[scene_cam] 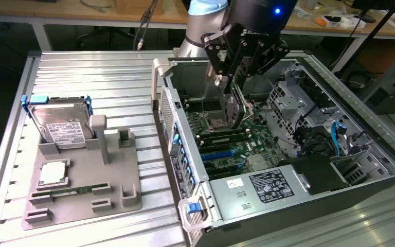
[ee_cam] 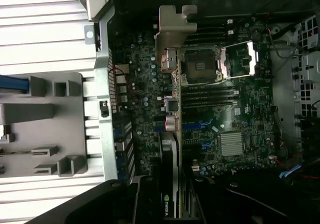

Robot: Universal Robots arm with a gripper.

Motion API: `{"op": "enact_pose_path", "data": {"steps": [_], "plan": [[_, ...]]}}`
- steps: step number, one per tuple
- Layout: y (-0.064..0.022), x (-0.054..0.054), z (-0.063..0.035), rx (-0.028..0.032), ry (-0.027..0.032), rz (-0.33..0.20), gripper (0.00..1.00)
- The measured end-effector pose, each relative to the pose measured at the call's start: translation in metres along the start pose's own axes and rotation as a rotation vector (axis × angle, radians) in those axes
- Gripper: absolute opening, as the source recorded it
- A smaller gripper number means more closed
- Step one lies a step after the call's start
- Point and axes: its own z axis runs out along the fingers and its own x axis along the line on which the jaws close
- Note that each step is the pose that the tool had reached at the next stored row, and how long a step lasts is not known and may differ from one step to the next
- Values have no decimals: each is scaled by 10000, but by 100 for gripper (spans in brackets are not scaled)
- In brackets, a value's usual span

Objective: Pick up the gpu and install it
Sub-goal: 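Pick up the gpu and move the gpu toward the slot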

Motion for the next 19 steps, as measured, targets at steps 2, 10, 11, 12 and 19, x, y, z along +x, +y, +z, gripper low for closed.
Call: {"op": "enact_pose_path", "data": {"steps": [2, 10, 11, 12, 19], "plan": [[2, -25, 1, 0, 0, 0, 27], [10, -132, 4, 0, 0, 0, 27], [11, -142, 4, 0, 0, -1, 27], [12, -153, 5, 0, 0, 0, 27], [19, -240, 7, 0, 0, 0, 27]]}}
